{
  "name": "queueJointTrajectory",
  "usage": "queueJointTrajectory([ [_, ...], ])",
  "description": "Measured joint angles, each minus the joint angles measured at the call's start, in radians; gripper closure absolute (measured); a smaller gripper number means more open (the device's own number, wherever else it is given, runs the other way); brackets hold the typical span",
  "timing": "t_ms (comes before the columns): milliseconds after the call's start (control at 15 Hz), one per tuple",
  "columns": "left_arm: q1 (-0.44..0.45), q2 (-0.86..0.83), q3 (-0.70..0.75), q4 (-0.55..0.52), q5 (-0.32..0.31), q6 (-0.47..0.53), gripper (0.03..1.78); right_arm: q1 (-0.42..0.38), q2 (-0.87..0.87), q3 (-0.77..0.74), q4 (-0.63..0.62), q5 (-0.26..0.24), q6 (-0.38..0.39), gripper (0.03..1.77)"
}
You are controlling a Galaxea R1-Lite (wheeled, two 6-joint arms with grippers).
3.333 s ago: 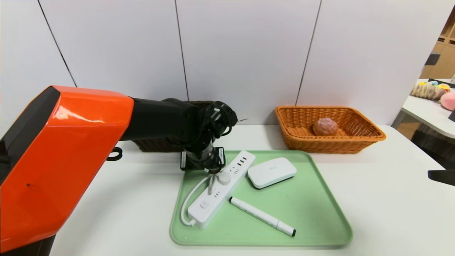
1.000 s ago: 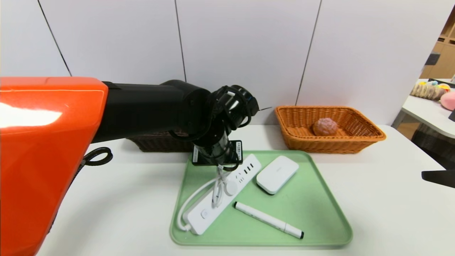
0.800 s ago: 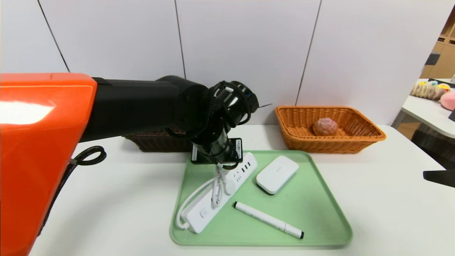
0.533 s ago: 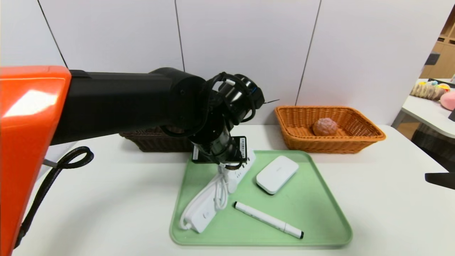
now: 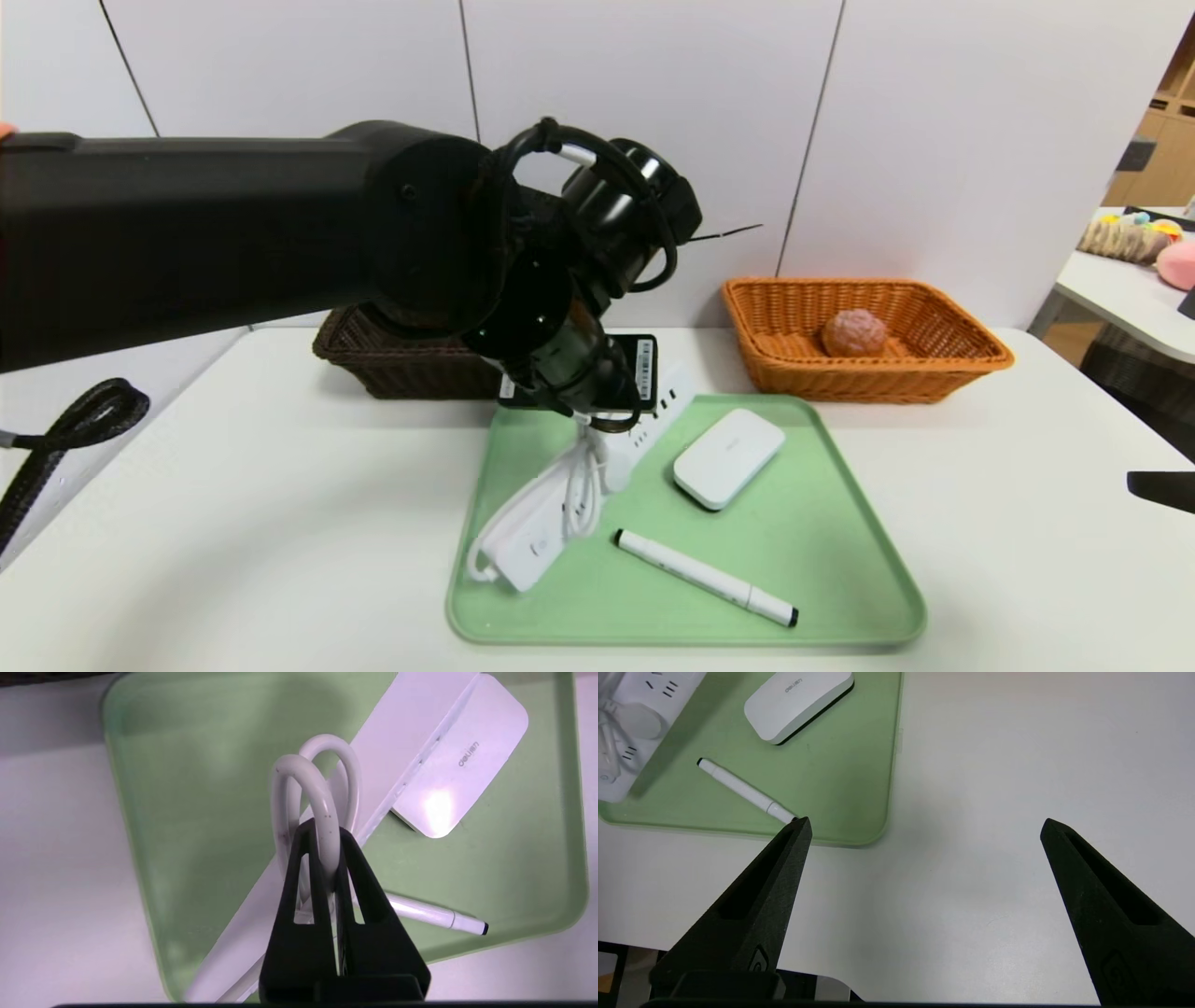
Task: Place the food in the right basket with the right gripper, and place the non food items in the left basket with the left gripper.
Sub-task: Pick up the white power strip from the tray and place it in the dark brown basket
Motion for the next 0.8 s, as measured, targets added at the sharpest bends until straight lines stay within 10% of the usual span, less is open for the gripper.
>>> queueJointTrajectory([
  [800, -0.004, -0.125, -0.046, -0.014, 0.027, 0.206, 1.71, 0.0, -0.03, 0.034, -0.001, 0.0, 0.0, 0.1],
])
